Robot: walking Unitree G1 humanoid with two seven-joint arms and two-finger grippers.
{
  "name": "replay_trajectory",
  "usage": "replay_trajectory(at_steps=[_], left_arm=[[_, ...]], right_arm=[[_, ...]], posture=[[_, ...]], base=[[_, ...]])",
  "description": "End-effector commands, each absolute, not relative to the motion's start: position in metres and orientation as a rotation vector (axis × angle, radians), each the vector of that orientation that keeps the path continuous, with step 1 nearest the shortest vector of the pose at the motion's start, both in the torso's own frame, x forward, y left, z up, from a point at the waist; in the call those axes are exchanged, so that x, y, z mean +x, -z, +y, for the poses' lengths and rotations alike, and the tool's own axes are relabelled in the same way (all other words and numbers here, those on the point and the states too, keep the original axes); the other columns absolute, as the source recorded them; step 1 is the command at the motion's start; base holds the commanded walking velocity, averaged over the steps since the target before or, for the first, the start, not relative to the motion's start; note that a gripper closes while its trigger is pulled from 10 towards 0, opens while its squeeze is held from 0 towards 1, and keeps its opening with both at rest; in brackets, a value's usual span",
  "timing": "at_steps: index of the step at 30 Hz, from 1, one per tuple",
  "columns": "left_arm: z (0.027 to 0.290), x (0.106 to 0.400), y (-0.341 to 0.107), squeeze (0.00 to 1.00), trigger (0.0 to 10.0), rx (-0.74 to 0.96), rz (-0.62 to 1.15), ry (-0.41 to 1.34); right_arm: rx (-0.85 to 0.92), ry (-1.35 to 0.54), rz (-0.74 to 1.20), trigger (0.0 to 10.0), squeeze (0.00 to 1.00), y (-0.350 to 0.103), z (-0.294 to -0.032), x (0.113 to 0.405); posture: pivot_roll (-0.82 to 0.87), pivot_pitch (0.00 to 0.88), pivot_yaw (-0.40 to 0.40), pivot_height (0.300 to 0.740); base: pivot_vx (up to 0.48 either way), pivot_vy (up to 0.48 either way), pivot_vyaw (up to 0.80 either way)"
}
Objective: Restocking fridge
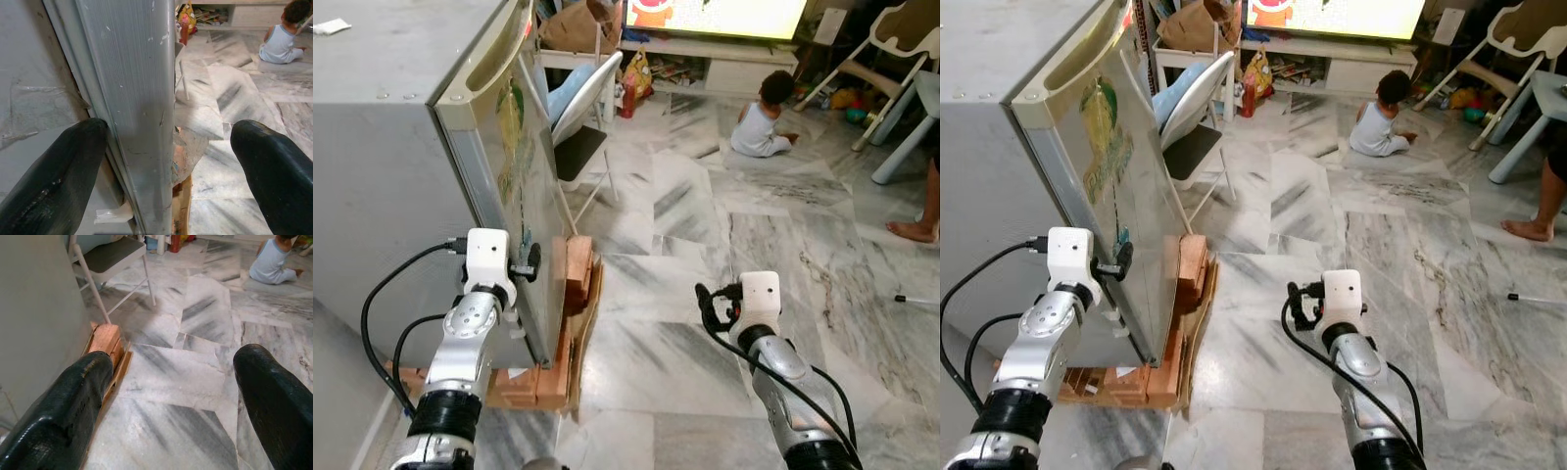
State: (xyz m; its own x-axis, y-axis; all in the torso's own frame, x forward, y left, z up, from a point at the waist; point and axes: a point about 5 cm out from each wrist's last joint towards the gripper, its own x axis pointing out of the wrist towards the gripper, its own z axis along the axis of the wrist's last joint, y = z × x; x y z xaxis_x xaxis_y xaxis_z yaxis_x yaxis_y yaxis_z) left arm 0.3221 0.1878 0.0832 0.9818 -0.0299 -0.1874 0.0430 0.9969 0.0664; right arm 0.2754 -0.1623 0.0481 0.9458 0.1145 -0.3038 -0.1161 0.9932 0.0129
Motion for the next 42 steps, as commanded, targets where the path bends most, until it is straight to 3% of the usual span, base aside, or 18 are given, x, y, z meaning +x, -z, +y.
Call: replay_trajectory(at_steps=[1, 5, 7, 11, 14, 15, 17, 19, 22, 29, 34, 38, 40, 42], left_arm=[[0.190, 0.324, -0.079, 0.00, 10.0, 0.064, 0.213, 0.038], [0.183, 0.329, -0.082, 0.00, 10.0, 0.068, 0.206, 0.068], [0.156, 0.340, -0.092, 0.00, 10.0, 0.065, 0.177, 0.174], [0.128, 0.347, -0.100, 0.00, 10.0, 0.036, 0.169, 0.275], [0.088, 0.351, -0.116, 0.00, 10.0, 0.005, 0.132, 0.415], [0.062, 0.347, -0.124, 0.00, 10.0, -0.003, 0.111, 0.528], [0.049, 0.343, -0.127, 0.00, 10.0, 0.001, 0.099, 0.588], [0.000, 0.318, -0.135, 0.00, 10.0, -0.011, 0.068, 0.852], [-0.033, 0.293, -0.137, 0.00, 10.0, -0.094, 0.077, 1.000], [0.003, 0.313, -0.130, 0.00, 10.0, -0.116, 0.078, 0.813], [0.064, 0.312, -0.134, 0.00, 10.0, -0.142, 0.028, 0.579], [0.090, 0.306, -0.129, 0.00, 10.0, -0.138, 0.012, 0.489], [0.123, 0.297, -0.117, 0.00, 10.0, -0.187, 0.034, 0.369], [0.130, 0.295, -0.114, 0.00, 10.0, -0.180, 0.042, 0.338]], right_arm=[[-0.024, -0.120, 0.316, 10.0, 0.00, -0.050, -0.164, 0.274], [-0.049, -0.119, 0.360, 10.0, 0.00, -0.044, -0.168, 0.269], [-0.092, -0.111, 0.446, 10.0, 0.00, -0.032, -0.178, 0.259], [-0.098, -0.103, 0.484, 10.0, 0.00, -0.026, -0.185, 0.253], [-0.122, -0.093, 0.509, 10.0, 0.00, -0.023, -0.195, 0.247], [-0.125, -0.089, 0.515, 10.0, 0.00, -0.022, -0.198, 0.245], [-0.125, -0.088, 0.516, 10.0, 0.00, -0.022, -0.199, 0.245], [-0.131, -0.082, 0.524, 10.0, 0.00, -0.021, -0.201, 0.243], [-0.129, -0.090, 0.529, 10.0, 0.00, -0.020, -0.197, 0.243], [-0.129, -0.111, 0.536, 10.0, 0.00, -0.017, -0.193, 0.239], [-0.100, -0.087, 0.468, 10.0, 0.00, -0.024, -0.193, 0.247], [-0.061, -0.069, 0.403, 10.0, 0.00, -0.033, -0.189, 0.255], [-0.030, -0.095, 0.350, 10.0, 0.00, -0.041, -0.178, 0.263], [-0.036, -0.105, 0.352, 10.0, 0.00, -0.040, -0.176, 0.264]], posture=[[0.07, 0.056, -0.053, 0.740], [0.07, 0.056, -0.055, 0.740], [0.08, 0.057, -0.056, 0.740], [0.08, 0.054, -0.054, 0.740], [0.08, 0.048, -0.050, 0.740], [0.07, 0.046, -0.050, 0.740], [0.07, 0.045, -0.050, 0.740], [0.07, 0.040, -0.051, 0.740], [0.07, 0.036, -0.052, 0.740], [0.08, 0.033, -0.060, 0.740], [0.08, 0.036, -0.058, 0.740], [0.07, 0.036, -0.053, 0.740], [0.06, 0.030, -0.058, 0.740], [0.06, 0.032, -0.059, 0.740]], base=[[0.000, 0.000, 0.00], [0.000, 0.000, 0.00], [0.000, 0.000, 0.00], [0.000, 0.000, 0.00], [0.000, 0.000, 0.00], [0.000, 0.000, 0.00], [0.000, 0.000, 0.00], [0.000, 0.000, 0.00], [0.000, 0.000, 0.00], [0.000, 0.000, 0.00], [0.000, 0.000, 0.00], [0.000, -0.321, 0.00], [0.000, -0.476, 0.00], [0.000, -0.472, 0.00]])
